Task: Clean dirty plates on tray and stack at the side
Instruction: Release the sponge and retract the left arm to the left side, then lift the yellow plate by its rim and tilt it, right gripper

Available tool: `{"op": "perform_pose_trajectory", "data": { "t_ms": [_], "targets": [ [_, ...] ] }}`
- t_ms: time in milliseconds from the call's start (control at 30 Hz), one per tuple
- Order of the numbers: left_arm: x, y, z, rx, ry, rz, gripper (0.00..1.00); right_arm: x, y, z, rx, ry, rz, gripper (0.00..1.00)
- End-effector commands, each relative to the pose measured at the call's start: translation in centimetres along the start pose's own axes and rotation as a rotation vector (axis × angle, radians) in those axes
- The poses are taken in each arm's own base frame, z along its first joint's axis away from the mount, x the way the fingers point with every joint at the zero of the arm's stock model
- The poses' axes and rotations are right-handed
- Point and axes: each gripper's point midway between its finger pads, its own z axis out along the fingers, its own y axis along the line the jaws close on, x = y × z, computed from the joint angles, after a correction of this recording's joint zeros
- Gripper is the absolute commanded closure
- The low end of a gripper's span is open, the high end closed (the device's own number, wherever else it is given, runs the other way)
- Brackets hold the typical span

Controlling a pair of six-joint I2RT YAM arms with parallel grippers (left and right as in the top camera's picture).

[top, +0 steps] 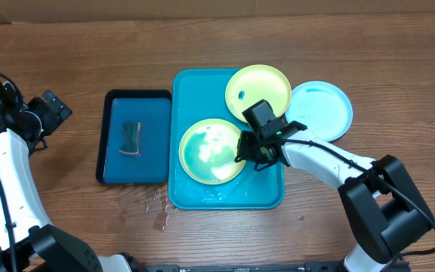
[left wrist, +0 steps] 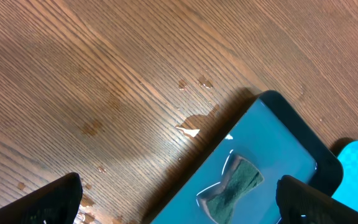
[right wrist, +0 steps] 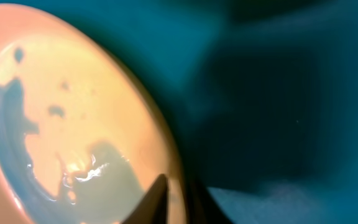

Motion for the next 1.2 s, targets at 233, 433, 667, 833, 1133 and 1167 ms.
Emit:
{"op": "perform_pose_trajectory", "data": {
  "t_ms": [233,433,667,833,1133,1167],
  "targets": [
    [0.1,-0.3,0.2,0.013,0.009,-0.008,0.0,0.3,-0.2,0.4,0.008,0.01,0.021,0.96],
    [0.1,-0.3,0.2,0.013,0.009,-0.008,0.0,0.1,0.3,-1.2,0.014,0.016,0.022,0.96],
    [0.1,-0.3,0.2,0.013,0.009,-0.008,0.0,-0.4,1.3,-3.6,0.001,0.002,0.02,0.96],
    [0.1,-0.3,0.2,0.013,0.009,-0.008,0.0,-0.4,1.8,-5.4,-0.001,0.0,0.019,0.96],
    [0.1,-0.3,0.2,0.013,0.009,-0.008,0.0,-0.8,2.6,-6.9,-0.032,-0.03,0.015,0.96],
    [0.1,-0.3,0.2,0.013,0.009,-0.008,0.0,-0.9,2.7,-7.0,-0.034,-0.031,0.015,0.96]
  ]
}}
